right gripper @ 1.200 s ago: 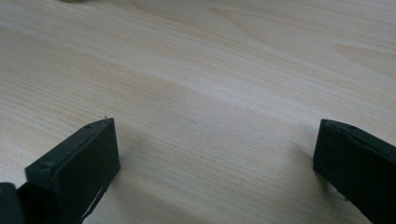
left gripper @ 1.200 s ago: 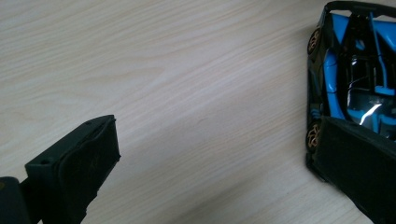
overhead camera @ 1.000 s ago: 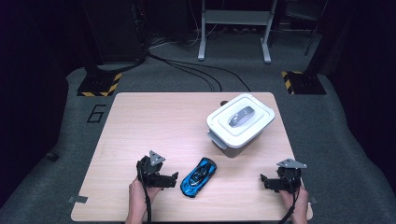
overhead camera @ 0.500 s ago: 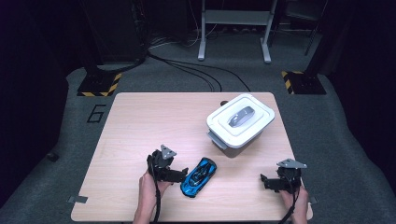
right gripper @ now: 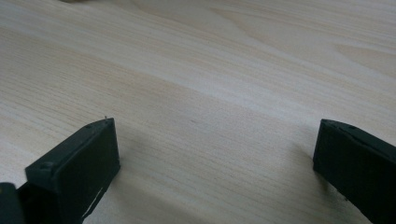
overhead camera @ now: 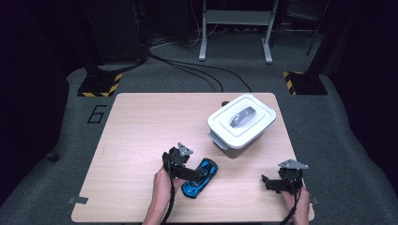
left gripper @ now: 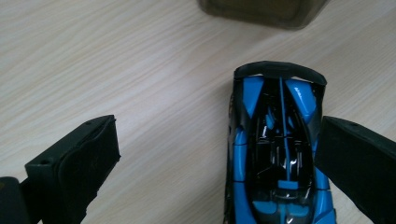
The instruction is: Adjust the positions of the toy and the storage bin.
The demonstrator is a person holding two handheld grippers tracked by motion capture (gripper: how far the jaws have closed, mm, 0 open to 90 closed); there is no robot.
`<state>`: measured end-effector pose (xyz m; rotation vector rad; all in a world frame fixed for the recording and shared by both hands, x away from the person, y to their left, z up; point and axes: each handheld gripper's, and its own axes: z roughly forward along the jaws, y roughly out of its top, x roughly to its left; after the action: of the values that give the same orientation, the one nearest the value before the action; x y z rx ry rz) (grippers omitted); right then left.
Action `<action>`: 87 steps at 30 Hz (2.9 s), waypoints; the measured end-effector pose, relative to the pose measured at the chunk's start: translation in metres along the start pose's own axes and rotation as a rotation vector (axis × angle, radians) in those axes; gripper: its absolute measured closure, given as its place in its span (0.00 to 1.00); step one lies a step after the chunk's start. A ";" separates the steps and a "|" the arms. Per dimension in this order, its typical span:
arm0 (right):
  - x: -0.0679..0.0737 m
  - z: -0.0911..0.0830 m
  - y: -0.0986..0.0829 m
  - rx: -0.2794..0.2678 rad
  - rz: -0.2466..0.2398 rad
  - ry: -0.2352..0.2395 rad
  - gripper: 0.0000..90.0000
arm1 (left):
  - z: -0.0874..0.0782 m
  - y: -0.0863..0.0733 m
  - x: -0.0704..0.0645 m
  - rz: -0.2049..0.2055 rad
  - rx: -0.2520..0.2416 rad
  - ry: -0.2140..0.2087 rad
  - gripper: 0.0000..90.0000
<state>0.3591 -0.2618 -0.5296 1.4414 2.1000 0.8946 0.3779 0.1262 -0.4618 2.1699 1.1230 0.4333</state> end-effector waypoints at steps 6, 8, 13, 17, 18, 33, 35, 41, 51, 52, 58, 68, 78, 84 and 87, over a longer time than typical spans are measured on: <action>0.000 0.000 0.000 0.000 -0.001 0.000 0.00 | 0.018 0.007 -0.016 0.024 0.041 -0.029 0.00; 0.000 0.000 0.000 0.000 0.000 0.000 0.00 | 0.020 0.007 -0.018 0.025 0.045 -0.031 0.00; 0.000 0.000 0.000 0.000 -0.001 0.000 0.00 | 0.033 0.009 -0.025 0.033 0.084 -0.043 0.00; 0.000 0.000 0.000 0.000 -0.001 0.000 0.00 | 0.043 0.012 -0.029 0.033 0.109 -0.043 0.00; 0.000 0.000 0.000 -0.001 -0.001 0.000 0.00 | 0.045 0.012 -0.029 0.036 0.117 -0.037 0.00; 0.000 0.000 0.000 -0.001 0.000 0.000 0.00 | 0.067 0.024 -0.040 0.036 0.171 -0.038 0.00; 0.000 0.000 0.000 0.000 0.000 0.000 0.00 | 0.068 0.025 -0.041 0.034 0.174 -0.029 0.00; 0.000 0.000 0.000 -0.001 0.000 0.000 0.00 | 0.072 0.026 -0.043 0.027 0.188 -0.026 0.06; 0.000 0.000 0.000 -0.001 -0.001 -0.001 0.00 | 0.076 0.022 -0.044 -0.002 0.168 -0.044 0.26; 0.000 0.000 0.000 -0.001 -0.001 -0.001 0.00 | 0.076 0.022 -0.044 -0.002 0.168 -0.044 0.26; 0.000 0.000 0.000 -0.001 -0.001 0.000 0.00 | 0.074 0.020 -0.044 0.010 0.150 -0.035 0.27; 0.000 0.000 0.000 -0.001 0.000 0.000 0.00 | 0.061 0.020 -0.044 0.014 0.094 -0.035 0.27; 0.000 0.000 0.000 -0.001 0.000 0.000 0.00 | 0.039 0.018 -0.043 0.026 -0.020 -0.029 0.28; 0.000 0.000 0.000 -0.001 -0.001 0.000 0.00 | 0.020 0.017 -0.039 0.016 -0.097 -0.030 0.28; 0.000 0.000 0.000 -0.001 -0.001 0.000 0.00 | 0.015 0.016 -0.038 0.020 -0.115 -0.027 0.28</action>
<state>0.3589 -0.2616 -0.5295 1.4400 2.0994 0.8954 0.3739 0.0821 -0.4617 2.0822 1.0372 0.4650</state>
